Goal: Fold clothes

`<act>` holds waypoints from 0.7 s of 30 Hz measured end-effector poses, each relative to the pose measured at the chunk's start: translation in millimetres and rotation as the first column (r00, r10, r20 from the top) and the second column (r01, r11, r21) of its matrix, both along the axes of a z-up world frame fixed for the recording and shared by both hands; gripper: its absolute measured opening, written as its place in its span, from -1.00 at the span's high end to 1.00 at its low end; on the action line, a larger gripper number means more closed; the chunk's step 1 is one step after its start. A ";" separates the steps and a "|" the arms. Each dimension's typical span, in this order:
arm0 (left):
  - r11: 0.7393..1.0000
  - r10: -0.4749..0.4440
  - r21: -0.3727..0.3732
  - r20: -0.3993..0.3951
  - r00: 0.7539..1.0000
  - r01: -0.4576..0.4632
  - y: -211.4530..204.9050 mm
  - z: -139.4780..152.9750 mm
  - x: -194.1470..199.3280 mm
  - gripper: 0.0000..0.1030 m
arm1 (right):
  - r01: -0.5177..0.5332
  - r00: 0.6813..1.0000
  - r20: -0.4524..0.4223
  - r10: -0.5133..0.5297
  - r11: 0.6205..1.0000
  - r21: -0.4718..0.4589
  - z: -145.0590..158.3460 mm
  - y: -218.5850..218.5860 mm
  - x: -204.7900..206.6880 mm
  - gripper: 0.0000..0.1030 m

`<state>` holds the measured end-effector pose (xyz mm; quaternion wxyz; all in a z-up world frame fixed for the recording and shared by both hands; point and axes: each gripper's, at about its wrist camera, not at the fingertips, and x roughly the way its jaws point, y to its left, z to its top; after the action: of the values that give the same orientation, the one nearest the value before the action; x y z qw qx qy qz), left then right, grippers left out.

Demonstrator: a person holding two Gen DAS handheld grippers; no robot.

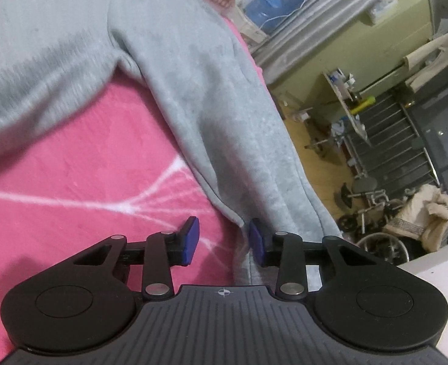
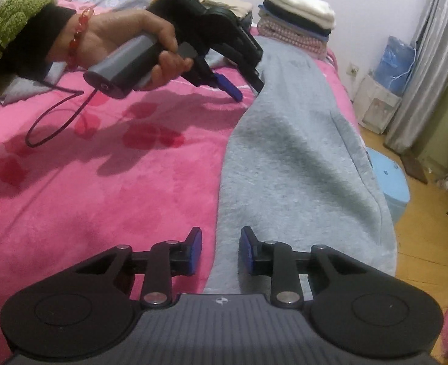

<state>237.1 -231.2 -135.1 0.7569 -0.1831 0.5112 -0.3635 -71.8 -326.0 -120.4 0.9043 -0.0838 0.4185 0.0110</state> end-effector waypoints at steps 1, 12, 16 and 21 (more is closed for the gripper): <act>1.000 0.003 -0.002 -0.002 1.000 -0.003 -0.9 -2.1 -0.8 0.32 | 0.001 1.000 0.001 -0.001 1.000 0.001 1.3 0.4 -0.4 0.45; 0.986 0.070 -0.143 -0.132 0.989 -0.089 18.4 -22.8 7.7 0.32 | -0.011 1.000 -0.009 0.010 1.000 -0.023 -2.4 1.4 8.5 0.42; 0.969 0.105 -0.199 -0.203 0.974 -0.146 22.3 -29.3 6.7 0.32 | 0.048 0.999 -0.009 -0.048 0.999 0.025 -13.3 -11.6 13.9 0.44; 0.968 0.164 -0.163 -0.159 0.974 -0.189 21.2 -29.8 -3.7 0.92 | 0.066 0.998 0.016 -0.067 0.995 0.080 -5.9 -16.4 9.1 0.91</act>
<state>233.4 -210.0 -165.0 0.7283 -0.3200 0.5119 -0.3243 -62.7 -342.3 -126.3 0.9107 -0.0337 0.4117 -0.0032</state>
